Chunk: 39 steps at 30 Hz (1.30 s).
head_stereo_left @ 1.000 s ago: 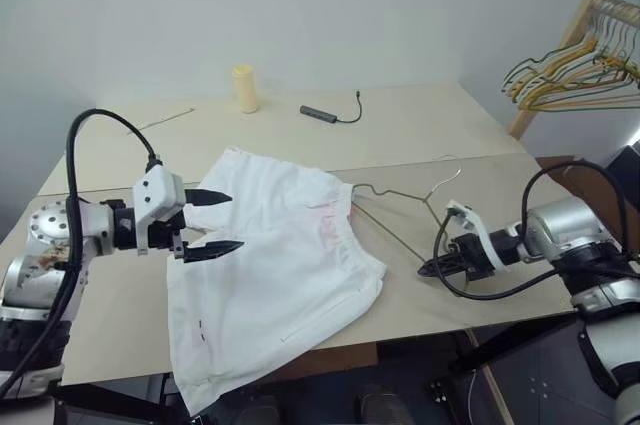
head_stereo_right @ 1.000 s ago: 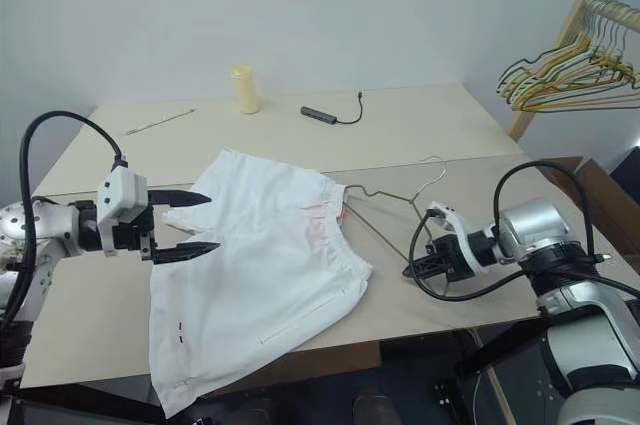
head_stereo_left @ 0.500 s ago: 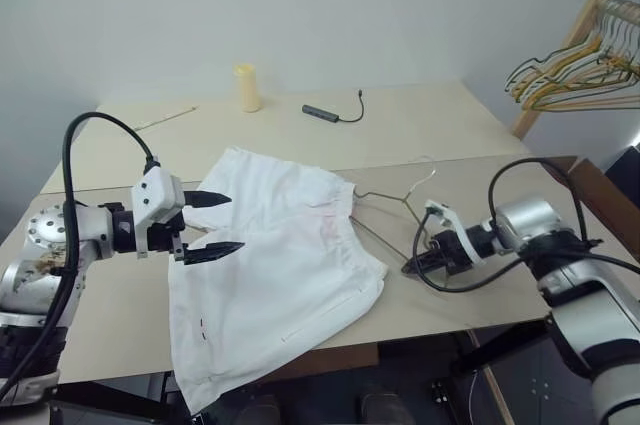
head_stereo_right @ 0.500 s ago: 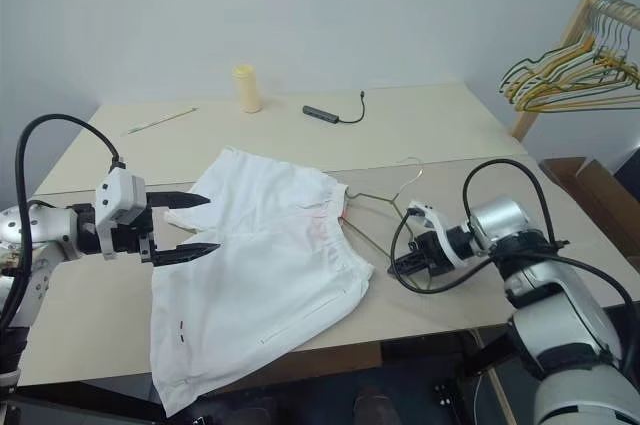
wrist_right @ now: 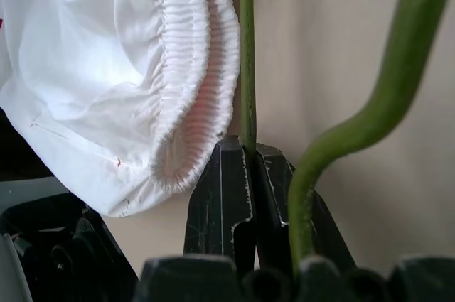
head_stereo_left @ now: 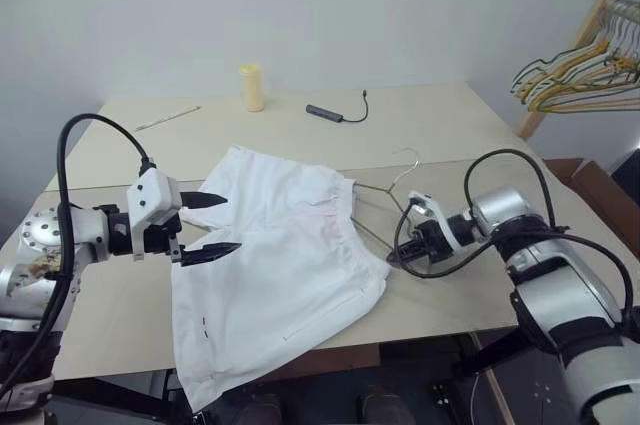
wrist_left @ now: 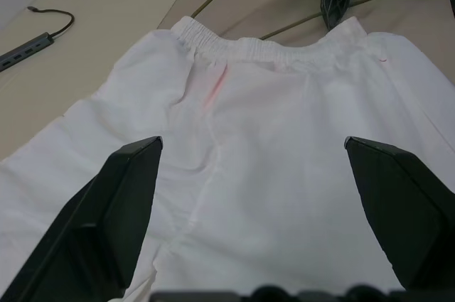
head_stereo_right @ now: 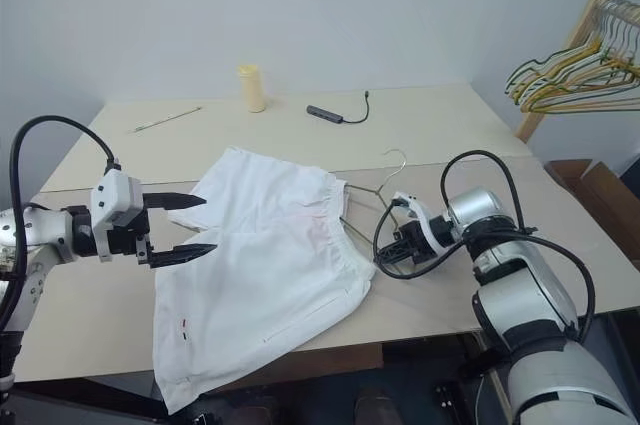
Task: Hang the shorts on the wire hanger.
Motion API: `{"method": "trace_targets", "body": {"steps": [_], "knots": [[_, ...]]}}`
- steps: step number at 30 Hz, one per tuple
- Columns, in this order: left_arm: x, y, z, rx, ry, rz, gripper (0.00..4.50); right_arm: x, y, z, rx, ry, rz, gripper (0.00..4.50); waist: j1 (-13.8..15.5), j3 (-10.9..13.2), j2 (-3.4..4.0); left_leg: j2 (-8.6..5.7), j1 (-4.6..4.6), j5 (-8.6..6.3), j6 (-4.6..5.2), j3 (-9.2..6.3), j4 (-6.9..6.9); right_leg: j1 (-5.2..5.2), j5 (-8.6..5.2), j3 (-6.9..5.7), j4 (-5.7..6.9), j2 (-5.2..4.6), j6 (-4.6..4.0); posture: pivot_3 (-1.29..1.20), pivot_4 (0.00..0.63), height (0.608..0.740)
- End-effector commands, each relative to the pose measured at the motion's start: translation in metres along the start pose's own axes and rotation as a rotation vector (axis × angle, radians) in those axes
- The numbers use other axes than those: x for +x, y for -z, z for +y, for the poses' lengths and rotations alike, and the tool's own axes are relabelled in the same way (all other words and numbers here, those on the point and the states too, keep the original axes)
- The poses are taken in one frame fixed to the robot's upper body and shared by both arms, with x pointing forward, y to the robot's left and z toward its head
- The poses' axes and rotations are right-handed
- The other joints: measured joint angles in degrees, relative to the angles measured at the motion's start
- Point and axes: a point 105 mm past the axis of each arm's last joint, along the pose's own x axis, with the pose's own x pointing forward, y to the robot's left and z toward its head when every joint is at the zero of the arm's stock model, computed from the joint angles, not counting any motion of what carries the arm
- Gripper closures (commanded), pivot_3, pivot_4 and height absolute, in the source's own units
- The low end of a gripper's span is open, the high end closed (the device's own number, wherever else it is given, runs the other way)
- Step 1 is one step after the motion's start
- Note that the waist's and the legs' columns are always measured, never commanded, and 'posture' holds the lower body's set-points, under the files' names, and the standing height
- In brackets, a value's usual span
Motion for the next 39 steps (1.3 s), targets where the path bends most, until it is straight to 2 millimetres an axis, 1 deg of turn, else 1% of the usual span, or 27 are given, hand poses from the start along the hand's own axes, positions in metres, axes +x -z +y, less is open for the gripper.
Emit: {"method": "trace_targets", "body": {"steps": [1,5,7,9,11,12,13,15,17,18,20,22,26,29,31,34,35,37,39], "knots": [[-0.004,-0.011,0.005,0.038,-0.025,-0.026,0.04,-0.008,-0.019,0.005,-0.045,0.002,-0.066,4.5,0.0,0.0,0.0,-0.01,0.0,0.0,0.0,0.0,0.0,0.0,0.0,0.0,0.0,-0.01,0.0,0.02,0.025,0.74],[-0.003,-0.012,0.005,0.041,-0.026,-0.029,0.04,-0.022,-0.032,0.001,-0.082,0.066,-0.136,4.5,0.0,0.0,0.0,-0.01,-0.01,0.0,0.0,0.0,0.0,-0.01,0.0,0.0,0.0,-0.02,0.0,0.02,0.022,0.74],[-0.004,-0.012,0.008,0.047,-0.028,-0.028,0.04,-0.04,-0.049,0.006,-0.228,0.125,-0.199,4.5,-0.1,0.0,0.01,-0.01,-0.01,0.0,-0.01,0.0,0.0,-0.02,0.01,0.0,0.01,-0.01,-0.01,0.0,0.01,0.74],[-0.004,-0.013,0.011,0.054,-0.032,-0.026,0.04,-0.048,-0.057,0.014,-0.371,0.18,-0.212,4.5,0.1,0.0,0.03,-0.01,-0.07,0.01,-0.01,-0.01,0.01,-0.07,0.01,0.0,0.01,-0.03,-0.01,-0.01,0.006,0.74],[-0.006,-0.014,0.015,0.067,-0.032,-0.021,0.04,-0.049,-0.059,0.027,-0.547,0.234,-0.202,4.5,0.1,0.0,0.01,-0.04,-0.17,0.01,-0.02,-0.02,0.0,-0.18,0.0,-0.02,0.03,-0.05,0.0,-0.02,0.0,0.74],[-0.008,-0.015,0.019,0.079,-0.032,-0.015,0.04,-0.047,-0.06,0.036,-0.627,0.259,-0.197,4.5,0.0,0.0,0.01,0.0,-0.19,0.01,-0.03,-0.04,-0.01,-0.19,0.0,-0.07,0.0,-0.03,0.0,-0.03,0.0,0.74],[-0.011,-0.017,0.024,0.094,-0.037,-0.008,0.04,-0.044,-0.061,0.049,-0.723,0.269,-0.199,4.5,-0.1,0.0,0.01,0.01,-0.19,0.01,-0.03,-0.03,-0.01,-0.19,0.0,-0.09,0.01,-0.02,0.0,-0.04,0.0,0.74],[-0.017,-0.023,0.037,0.129,-0.056,0.001,0.04,-0.038,-0.06,0.073,-0.862,0.274,-0.205,4.5,-0.4,0.0,0.0,0.04,-0.29,0.01,-0.03,-0.02,-0.01,-0.3,0.0,-0.1,0.02,0.01,0.0,-0.06,0.0,0.74],[-0.022,-0.031,0.05,0.165,-0.08,0.003,0.04,-0.033,-0.059,0.089,-0.96,0.307,-0.197,4.5,-0.6,0.0,0.0,0.03,-0.34,0.02,-0.04,0.02,0.01,-0.38,0.01,-0.07,0.07,0.0,-0.01,-0.07,0.0,0.74],[-0.023,-0.033,0.054,0.177,-0.087,0.002,0.04,-0.031,-0.059,0.093,-0.986,0.322,-0.194,4.5,-0.7,0.0,0.0,0.03,-0.37,0.03,-0.07,0.02,0.02,-0.42,0.01,-0.07,0.09,0.0,-0.01,-0.07,0.0,0.74],[-0.027,-0.044,0.064,0.213,-0.088,-0.005,0.04,-0.026,-0.058,0.102,-1.037,0.343,-0.182,4.5,-0.8,0.0,-0.01,0.0,-0.35,0.04,-0.08,0.05,0.03,-0.38,0.02,-0.08,0.07,-0.01,-0.02,-0.08,0.0,0.74],[-0.03,-0.052,0.068,0.266,-0.047,0.006,0.04,-0.021,-0.055,0.113,-1.09,0.332,-0.16,4.5,-1.1,-0.1,-0.05,0.0,-0.36,0.04,-0.08,0.13,0.03,-0.34,0.02,-0.1,0.04,0.0,-0.02,-0.08,0.0,0.74],[-0.026,-0.05,0.072,0.355,0.05,0.081,0.04,-0.016,-0.052,0.12,-1.16,0.34,-0.116,4.5,-1.5,-0.1,-0.05,-0.01,-0.42,0.04,-0.08,0.35,0.06,-0.35,0.02,-0.18,0.01,0.0,-0.02,-0.09,0.0,0.74],[-0.016,-0.05,0.078,0.382,0.09,0.105,0.04,-0.013,-0.051,0.123,-1.174,0.329,-0.095,4.5,-1.8,-0.1,-0.06,-0.02,-0.41,0.05,-0.07,0.38,0.1,-0.31,0.02,-0.17,0.01,0.0,-0.02,-0.09,0.0,0.74],[-0.007,-0.047,0.076,0.398,0.168,0.132,0.04,-0.011,-0.052,0.124,-1.182,0.329,-0.084,4.5,-1.9,-0.1,-0.07,-0.01,-0.39,0.05,-0.07,0.38,0.13,-0.29,0.02,-0.18,0.04,0.02,-0.02,-0.09,0.0,0.74],[0.006,-0.038,0.071,0.41,0.258,0.193,0.04,-0.01,-0.053,0.125,-1.19,0.329,-0.078,4.5,-2.3,-0.1,-0.06,0.0,-0.41,0.05,-0.07,0.37,0.12,-0.3,0.01,-0.18,0.03,0.02,-0.02,-0.1,0.0,0.74],[0.009,-0.035,0.071,0.417,0.273,0.209,0.04,-0.01,-0.053,0.126,-1.191,0.328,-0.077,4.5,-2.5,-0.1,-0.07,-0.01,-0.41,0.05,-0.07,0.37,0.12,-0.31,0.01,-0.17,0.04,0.01,-0.02,-0.1,0.0,0.74],[0.022,-0.028,0.073,0.425,0.292,0.25,0.04,-0.01,-0.054,0.128,-1.195,0.322,-0.077,4.5,-3.0,-0.1,-0.07,0.0,-0.42,0.05,-0.06,0.36,0.12,-0.31,0.01,-0.17,0.03,0.02,-0.02,-0.1,0.0,0.74],[0.031,-0.024,0.072,0.431,0.32,0.274,0.04,-0.01,-0.053,0.129,-1.197,0.319,-0.075,4.5,-3.1,-0.1,-0.08,-0.01,-0.44,0.06,-0.06,0.35,0.14,-0.31,0.01,-0.17,0.04,0.01,-0.01,-0.1,0.0,0.74]]}}
